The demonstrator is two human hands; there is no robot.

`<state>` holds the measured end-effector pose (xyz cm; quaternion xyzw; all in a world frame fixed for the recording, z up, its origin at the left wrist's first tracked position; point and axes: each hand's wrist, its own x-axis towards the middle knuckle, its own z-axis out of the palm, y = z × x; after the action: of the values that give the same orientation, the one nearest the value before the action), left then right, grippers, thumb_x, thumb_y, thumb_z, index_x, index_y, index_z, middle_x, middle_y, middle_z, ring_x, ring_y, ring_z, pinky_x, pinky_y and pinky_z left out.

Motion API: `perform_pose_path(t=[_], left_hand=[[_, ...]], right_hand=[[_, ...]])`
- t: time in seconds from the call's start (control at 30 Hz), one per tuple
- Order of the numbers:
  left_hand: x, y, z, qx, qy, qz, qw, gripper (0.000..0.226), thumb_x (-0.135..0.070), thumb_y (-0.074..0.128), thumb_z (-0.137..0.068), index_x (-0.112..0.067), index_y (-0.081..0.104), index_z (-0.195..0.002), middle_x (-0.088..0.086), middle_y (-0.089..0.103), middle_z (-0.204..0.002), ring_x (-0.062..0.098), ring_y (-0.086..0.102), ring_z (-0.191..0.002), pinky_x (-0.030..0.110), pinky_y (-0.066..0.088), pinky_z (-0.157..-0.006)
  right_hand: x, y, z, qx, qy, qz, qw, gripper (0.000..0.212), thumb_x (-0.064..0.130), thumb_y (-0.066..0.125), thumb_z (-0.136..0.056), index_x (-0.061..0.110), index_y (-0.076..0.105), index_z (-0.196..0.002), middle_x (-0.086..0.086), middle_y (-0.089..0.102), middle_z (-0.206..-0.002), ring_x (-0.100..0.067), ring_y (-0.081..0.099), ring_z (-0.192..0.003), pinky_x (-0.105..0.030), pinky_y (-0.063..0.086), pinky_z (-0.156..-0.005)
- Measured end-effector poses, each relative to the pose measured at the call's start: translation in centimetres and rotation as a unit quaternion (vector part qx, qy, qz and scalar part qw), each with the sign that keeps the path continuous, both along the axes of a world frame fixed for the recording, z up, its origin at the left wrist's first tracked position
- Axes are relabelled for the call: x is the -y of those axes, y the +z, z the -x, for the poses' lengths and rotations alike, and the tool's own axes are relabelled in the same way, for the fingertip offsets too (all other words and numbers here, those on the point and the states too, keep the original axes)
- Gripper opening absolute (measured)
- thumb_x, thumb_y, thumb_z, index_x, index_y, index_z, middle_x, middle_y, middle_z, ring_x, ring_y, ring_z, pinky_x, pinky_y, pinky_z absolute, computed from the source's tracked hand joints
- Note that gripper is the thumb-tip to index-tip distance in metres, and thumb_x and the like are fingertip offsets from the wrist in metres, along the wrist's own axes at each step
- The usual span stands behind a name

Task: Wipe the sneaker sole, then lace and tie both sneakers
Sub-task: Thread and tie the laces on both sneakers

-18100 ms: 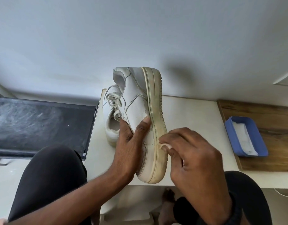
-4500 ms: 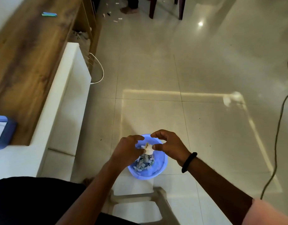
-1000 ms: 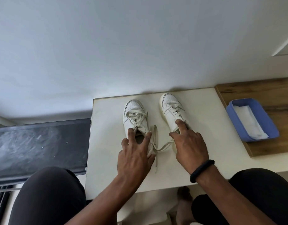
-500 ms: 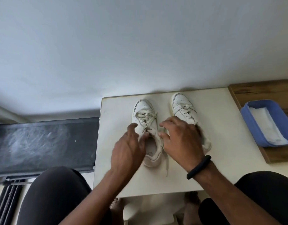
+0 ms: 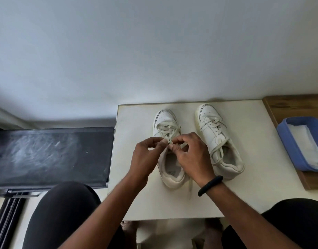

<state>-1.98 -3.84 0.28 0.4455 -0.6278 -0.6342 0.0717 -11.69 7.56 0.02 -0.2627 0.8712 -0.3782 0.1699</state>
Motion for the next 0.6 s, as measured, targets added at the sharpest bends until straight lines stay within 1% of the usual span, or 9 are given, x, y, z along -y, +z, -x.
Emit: perform_pose_path(t=[0.07, 0.1, 0.2, 0.27, 0.37, 0.43, 0.47, 0.53, 0.6], left_hand=[[-0.1, 0.1, 0.0, -0.017, 0.006, -0.054, 0.998, 0.020, -0.037, 0.074, -0.094, -0.021, 0.078, -0.105, 0.000, 0.077, -0.099, -0.003, 0.069, -0.074, 0.022, 0.054, -0.071], [-0.2, 0.2, 0.0, -0.022, 0.004, -0.077, 0.997, 0.020, -0.036, 0.074, -0.094, -0.018, 0.078, -0.104, -0.002, 0.077, -0.093, -0.005, 0.068, -0.069, 0.018, 0.052, -0.065], [-0.8, 0.6, 0.2, -0.039, 0.010, -0.123, 0.992, 0.018, -0.027, 0.072, -0.096, -0.010, 0.077, -0.093, -0.005, 0.075, -0.075, -0.002, 0.067, -0.063, 0.012, 0.051, -0.057], [-1.1, 0.7, 0.4, -0.034, 0.023, -0.101, 0.994, 0.018, -0.024, 0.071, -0.097, -0.010, 0.078, -0.089, -0.002, 0.075, -0.074, 0.002, 0.068, -0.065, 0.016, 0.051, -0.059], [-1.4, 0.8, 0.5, -0.033, 0.058, -0.100, 0.993, 0.017, -0.018, 0.065, -0.097, -0.010, 0.077, -0.089, 0.000, 0.073, -0.074, 0.008, 0.066, -0.067, 0.021, 0.051, -0.062], [-1.4, 0.8, 0.5, -0.033, 0.070, -0.111, 0.991, 0.016, -0.015, 0.063, -0.095, -0.009, 0.077, -0.091, 0.002, 0.073, -0.076, 0.012, 0.066, -0.071, 0.025, 0.052, -0.067], [-1.4, 0.8, 0.5, -0.033, 0.072, -0.113, 0.990, 0.016, -0.015, 0.063, -0.095, -0.008, 0.077, -0.093, 0.004, 0.075, -0.080, 0.014, 0.067, -0.073, 0.027, 0.053, -0.069], [-1.4, 1.1, 0.4, -0.046, 0.075, -0.127, 0.988, 0.017, -0.012, 0.061, -0.096, -0.006, 0.076, -0.094, 0.007, 0.079, -0.087, 0.013, 0.069, -0.073, 0.024, 0.054, -0.067], [-1.3, 1.5, 0.5, -0.063, 0.074, -0.143, 0.985, 0.019, -0.010, 0.058, -0.098, -0.006, 0.075, -0.089, 0.004, 0.078, -0.086, 0.007, 0.068, -0.067, 0.022, 0.052, -0.067]], right_hand=[[0.0, -0.1, -0.2, 0.010, -0.009, 0.001, 1.000, 0.013, 0.034, 0.074, -0.089, 0.025, 0.069, -0.096, 0.008, 0.059, -0.103, -0.006, 0.058, -0.089, -0.019, 0.048, -0.074], [0.0, -0.2, -0.3, 0.025, -0.019, 0.004, 1.000, 0.012, 0.034, 0.074, -0.088, 0.025, 0.069, -0.094, 0.009, 0.058, -0.102, -0.004, 0.058, -0.088, -0.016, 0.046, -0.073], [0.1, -0.4, -0.4, 0.079, -0.039, 0.019, 0.996, 0.008, 0.030, 0.076, -0.088, 0.026, 0.069, -0.088, 0.009, 0.060, -0.100, -0.001, 0.058, -0.087, -0.011, 0.042, -0.068], [0.1, -0.4, -0.3, 0.114, -0.057, 0.045, 0.991, 0.008, 0.027, 0.077, -0.086, 0.026, 0.070, -0.085, 0.009, 0.063, -0.099, -0.003, 0.061, -0.088, -0.015, 0.047, -0.070], [0.2, -0.2, -0.4, 0.181, -0.116, 0.099, 0.971, 0.006, 0.023, 0.077, -0.082, 0.023, 0.072, -0.078, 0.006, 0.071, -0.087, -0.014, 0.068, -0.085, -0.038, 0.059, -0.078], [0.2, -0.1, -0.6, 0.201, -0.137, 0.119, 0.963, 0.006, 0.019, 0.074, -0.081, 0.021, 0.072, -0.075, 0.004, 0.073, -0.077, -0.017, 0.069, -0.080, -0.045, 0.059, -0.079], [0.2, -0.1, -0.7, 0.204, -0.141, 0.129, 0.960, 0.005, 0.017, 0.073, -0.079, 0.020, 0.072, -0.075, 0.003, 0.073, -0.075, -0.018, 0.070, -0.079, -0.045, 0.060, -0.079], [0.3, 0.0, -0.8, 0.217, -0.149, 0.160, 0.951, 0.005, 0.013, 0.068, -0.078, 0.017, 0.072, -0.079, 0.000, 0.075, -0.076, -0.020, 0.072, -0.078, -0.044, 0.061, -0.076], [0.4, 0.6, -0.8, 0.285, -0.158, 0.221, 0.919, 0.013, -0.003, 0.060, -0.082, 0.004, 0.068, -0.088, -0.006, 0.074, -0.075, -0.014, 0.070, -0.066, -0.031, 0.059, -0.065]])
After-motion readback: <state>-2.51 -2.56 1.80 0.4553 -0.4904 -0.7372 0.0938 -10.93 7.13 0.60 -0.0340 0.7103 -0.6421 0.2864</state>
